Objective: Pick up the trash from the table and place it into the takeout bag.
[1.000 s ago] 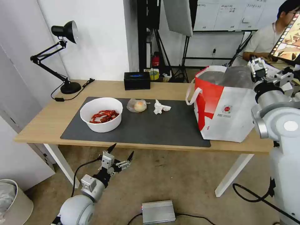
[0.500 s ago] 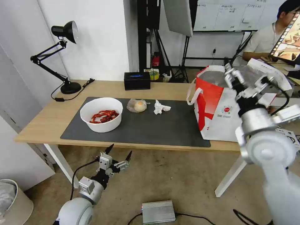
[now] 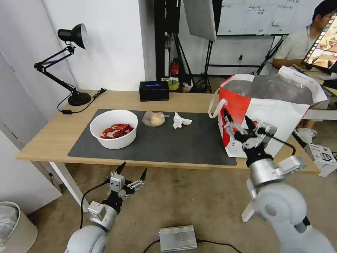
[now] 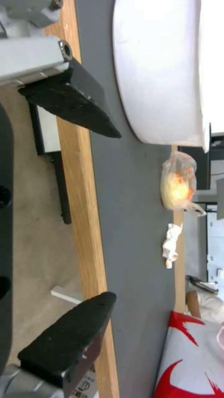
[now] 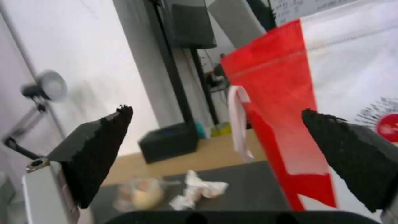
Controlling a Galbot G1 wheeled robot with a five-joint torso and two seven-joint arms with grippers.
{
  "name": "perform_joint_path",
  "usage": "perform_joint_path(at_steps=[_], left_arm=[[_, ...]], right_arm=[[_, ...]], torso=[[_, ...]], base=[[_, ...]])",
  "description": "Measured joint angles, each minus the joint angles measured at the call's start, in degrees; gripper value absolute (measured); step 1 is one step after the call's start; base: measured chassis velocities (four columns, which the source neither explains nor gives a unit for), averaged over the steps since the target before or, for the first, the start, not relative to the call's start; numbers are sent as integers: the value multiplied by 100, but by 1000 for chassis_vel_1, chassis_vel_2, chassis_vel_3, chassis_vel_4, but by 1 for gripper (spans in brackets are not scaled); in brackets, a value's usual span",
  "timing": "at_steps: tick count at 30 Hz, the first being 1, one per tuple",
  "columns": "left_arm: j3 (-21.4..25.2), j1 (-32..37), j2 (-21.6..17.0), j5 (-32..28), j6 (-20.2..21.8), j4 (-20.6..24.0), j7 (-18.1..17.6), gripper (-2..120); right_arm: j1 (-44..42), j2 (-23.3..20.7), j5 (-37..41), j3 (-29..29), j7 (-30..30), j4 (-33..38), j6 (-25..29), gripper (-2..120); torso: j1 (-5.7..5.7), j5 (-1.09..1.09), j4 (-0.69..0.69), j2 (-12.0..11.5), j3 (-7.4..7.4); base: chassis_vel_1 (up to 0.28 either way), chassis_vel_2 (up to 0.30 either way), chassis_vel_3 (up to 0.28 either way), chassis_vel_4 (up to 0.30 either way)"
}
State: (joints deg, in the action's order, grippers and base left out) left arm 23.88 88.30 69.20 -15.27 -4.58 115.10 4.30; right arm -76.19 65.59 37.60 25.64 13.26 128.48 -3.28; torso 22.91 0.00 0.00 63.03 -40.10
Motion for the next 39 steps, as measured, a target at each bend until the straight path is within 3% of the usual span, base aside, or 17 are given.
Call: perform_joint_path(at_steps=[3,13,19,39], left_arm=[[38,-1,55,30,-3,15,-86,100],[117,23,174,94,-17,22,-171,100],[139,18,275,139,-47,1,-285,100],[265,23,362,-140,-109,57,-523,100]], right_arm=[[-252,83,-516,-6,-56,-79,203,100],[-769,298,-1057,53,-185,-389,724,100],[-958,502,-1372,12,-222,-924,1117,100],[-1052,781,-2060,-399,-283,-1329,1439,100]], torso=[[0,0,0,0,0],[0,0,-1,0,0],[0,1,0,0,0],[1,0,0,0,0]], base=[[0,0,0,0],[0,0,0,0],[0,0,0,0],[0,0,0,0]])
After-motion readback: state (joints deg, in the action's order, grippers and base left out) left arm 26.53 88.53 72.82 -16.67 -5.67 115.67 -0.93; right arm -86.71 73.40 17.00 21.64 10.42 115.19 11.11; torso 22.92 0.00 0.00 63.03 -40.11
